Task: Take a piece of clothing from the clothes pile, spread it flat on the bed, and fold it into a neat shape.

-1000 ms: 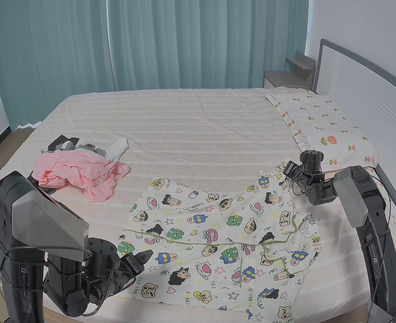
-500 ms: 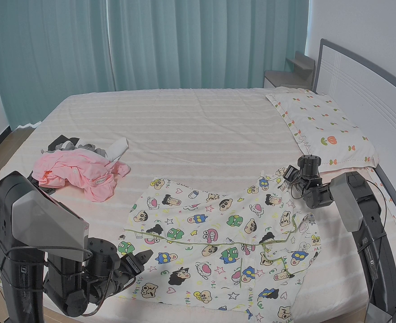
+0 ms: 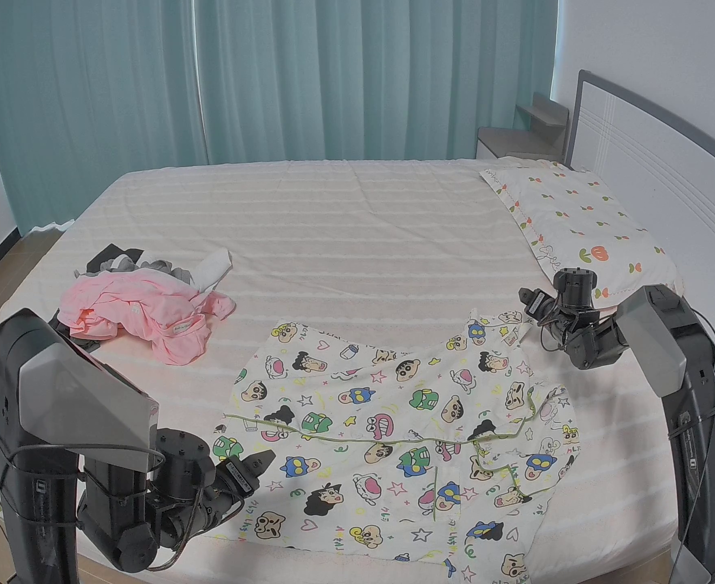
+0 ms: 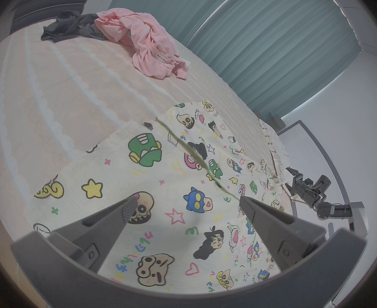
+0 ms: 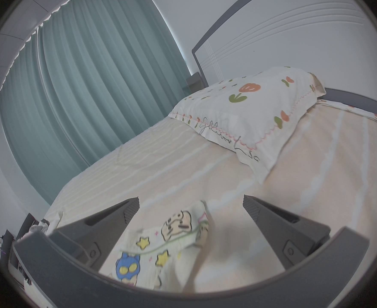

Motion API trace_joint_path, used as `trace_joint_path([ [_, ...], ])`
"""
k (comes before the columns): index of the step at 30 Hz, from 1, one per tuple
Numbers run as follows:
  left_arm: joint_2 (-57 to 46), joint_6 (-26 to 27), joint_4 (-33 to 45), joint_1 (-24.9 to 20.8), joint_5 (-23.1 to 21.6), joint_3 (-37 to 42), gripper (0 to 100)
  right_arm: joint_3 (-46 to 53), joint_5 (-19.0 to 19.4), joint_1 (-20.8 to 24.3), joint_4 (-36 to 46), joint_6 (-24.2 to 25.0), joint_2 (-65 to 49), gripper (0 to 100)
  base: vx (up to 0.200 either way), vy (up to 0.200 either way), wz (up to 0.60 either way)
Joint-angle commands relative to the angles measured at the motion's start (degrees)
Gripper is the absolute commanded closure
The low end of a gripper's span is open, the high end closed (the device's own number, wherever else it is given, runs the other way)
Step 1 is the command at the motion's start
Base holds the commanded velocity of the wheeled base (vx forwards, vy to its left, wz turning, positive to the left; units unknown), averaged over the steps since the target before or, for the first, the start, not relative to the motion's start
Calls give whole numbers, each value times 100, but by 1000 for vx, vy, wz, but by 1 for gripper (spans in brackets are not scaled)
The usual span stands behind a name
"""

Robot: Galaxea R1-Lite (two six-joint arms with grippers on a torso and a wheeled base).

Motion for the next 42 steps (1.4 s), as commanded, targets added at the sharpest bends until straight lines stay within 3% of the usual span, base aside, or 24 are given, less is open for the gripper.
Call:
trace_joint_path([
  [1, -660, 7, -96, -3, 0, 14, 0, 1856, 207, 67, -226, 80, -1710, 0, 0, 0, 0],
  [5, -1320, 182, -96, 6, 149, 49, 0, 4176, 612, 278, -912, 115, -3054, 0, 0, 0, 0],
  [9, -1680, 499, -96, 6, 149, 67, 0, 5117, 796, 357, -1387, 124, -3582, 0, 0, 0, 0],
  [11, -2075, 1009, -96, 6, 123, -12, 0, 6119, 1016, 419, -1958, 151, -4127, 0, 0, 0, 0],
  [12, -2093, 1035, -96, 6, 123, -21, 0, 6162, 1033, 419, -1984, 159, -4153, 0, 0, 0, 0],
  [13, -2260, 1413, -34, 6, 88, -223, 0, 6681, 1271, 436, -2327, 379, -4425, 0, 0, 0, 0],
  [16, -2321, 1896, 186, 76, 44, -724, 0, 7191, 1719, 419, -2731, 792, -4680, 0, 0, 0, 0],
  [17, -2321, 2090, 713, 217, -35, -1278, 0, 7507, 2071, 384, -2977, 1038, -4777, 0, 0, 0, 0],
  [20, -2313, 2107, 2515, 454, -167, -2701, 0, 7964, 2492, 375, -3382, 1311, -4777, 0, 0, 0, 0],
  [21, -2304, 2098, 2796, 498, -202, -2912, 0, 7999, 2528, 375, -3426, 1328, -4751, 0, 0, 0, 0],
  [24, -2075, 2055, 4554, 797, -747, -4319, 0, 8096, 2598, 357, -3768, 1328, -4540, 0, 0, 0, 0],
  [25, -1794, 2055, 4993, 902, -1196, -4697, 0, 8122, 2615, 322, -3865, 1320, -4452, 0, 0, 0, 0],
  [29, -1170, 2107, 5099, 1219, -1916, -4943, 0, 8281, 2703, 296, -3953, 1293, -4285, 0, 0, 0, 0],
  [32, -678, 2230, 5134, 1491, -2426, -5180, 0, 8421, 2976, 243, -4076, 1302, -4250, 0, 0, 0, 0],
  [34, -493, 2318, 5099, 1561, -2488, -5215, 0, 8483, 3116, 208, -4111, 1302, -4232, 0, 0, 0, 0],
  [36, -28, 2819, 5046, 1702, -2505, -5242, 0, 8571, 3424, 146, -4225, 1293, -4083, 0, 0, 0, 0],
  [42, 166, 2942, 4853, 1816, -2549, -5242, 0, 8720, 3424, 129, -4595, 1258, -3775, 0, 0, 0, 0],
])
